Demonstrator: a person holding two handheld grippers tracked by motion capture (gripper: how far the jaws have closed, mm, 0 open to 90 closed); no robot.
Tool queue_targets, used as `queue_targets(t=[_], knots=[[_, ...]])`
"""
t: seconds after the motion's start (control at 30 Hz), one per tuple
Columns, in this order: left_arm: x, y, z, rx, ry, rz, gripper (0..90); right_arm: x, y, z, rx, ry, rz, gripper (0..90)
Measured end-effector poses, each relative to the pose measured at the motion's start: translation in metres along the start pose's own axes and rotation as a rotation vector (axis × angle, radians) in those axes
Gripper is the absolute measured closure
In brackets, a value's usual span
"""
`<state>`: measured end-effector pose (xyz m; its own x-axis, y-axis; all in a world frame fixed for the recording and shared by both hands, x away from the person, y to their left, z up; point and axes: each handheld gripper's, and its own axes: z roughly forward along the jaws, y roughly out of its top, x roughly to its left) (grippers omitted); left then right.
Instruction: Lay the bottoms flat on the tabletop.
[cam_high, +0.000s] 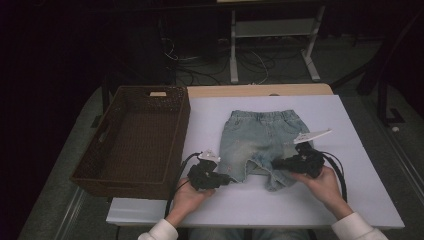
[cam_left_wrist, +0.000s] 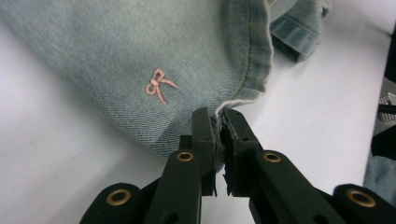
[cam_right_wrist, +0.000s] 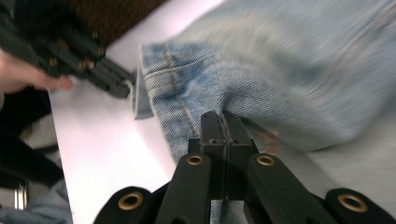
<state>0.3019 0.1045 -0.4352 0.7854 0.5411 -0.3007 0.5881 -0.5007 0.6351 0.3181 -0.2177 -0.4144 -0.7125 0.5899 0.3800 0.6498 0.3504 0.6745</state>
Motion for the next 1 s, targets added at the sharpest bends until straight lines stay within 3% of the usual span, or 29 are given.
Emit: queue_targets(t=[0.1,0.17,0.33,0.5,0.63,0.73,0.87,1.0], knots=[[0.001,0.000,0.001,0.003,-0.004,-0.001,83.8,0.004,-0.004,0.008,0.042,-0.017,-0.013,88.0],[0.001,-0.001,0.001,0.002,-0.006,0.000,83.8,0.003,-0.006,0.006,0.033,-0.013,0.000,85.4],[0.001,-0.001,0.001,-0.002,-0.010,0.000,83.7,0.005,-0.012,-0.015,-0.056,-0.050,0.020,63.9],[0.002,0.000,0.000,-0.002,-0.016,-0.002,83.6,0.002,-0.026,-0.044,-0.160,-0.088,0.076,57.7],[0.002,0.000,0.000,-0.004,-0.017,-0.001,83.4,-0.006,-0.041,-0.061,-0.199,-0.132,0.131,55.6],[0.002,0.000,0.000,-0.004,-0.017,-0.001,83.4,-0.012,-0.049,-0.068,-0.205,-0.152,0.169,53.6],[0.001,-0.001,0.000,-0.006,-0.013,0.003,83.4,-0.016,-0.056,-0.072,-0.171,-0.241,0.199,49.5],[0.002,-0.001,0.000,-0.006,-0.014,0.000,83.3,-0.022,-0.062,-0.068,-0.141,-0.237,0.238,47.8]])
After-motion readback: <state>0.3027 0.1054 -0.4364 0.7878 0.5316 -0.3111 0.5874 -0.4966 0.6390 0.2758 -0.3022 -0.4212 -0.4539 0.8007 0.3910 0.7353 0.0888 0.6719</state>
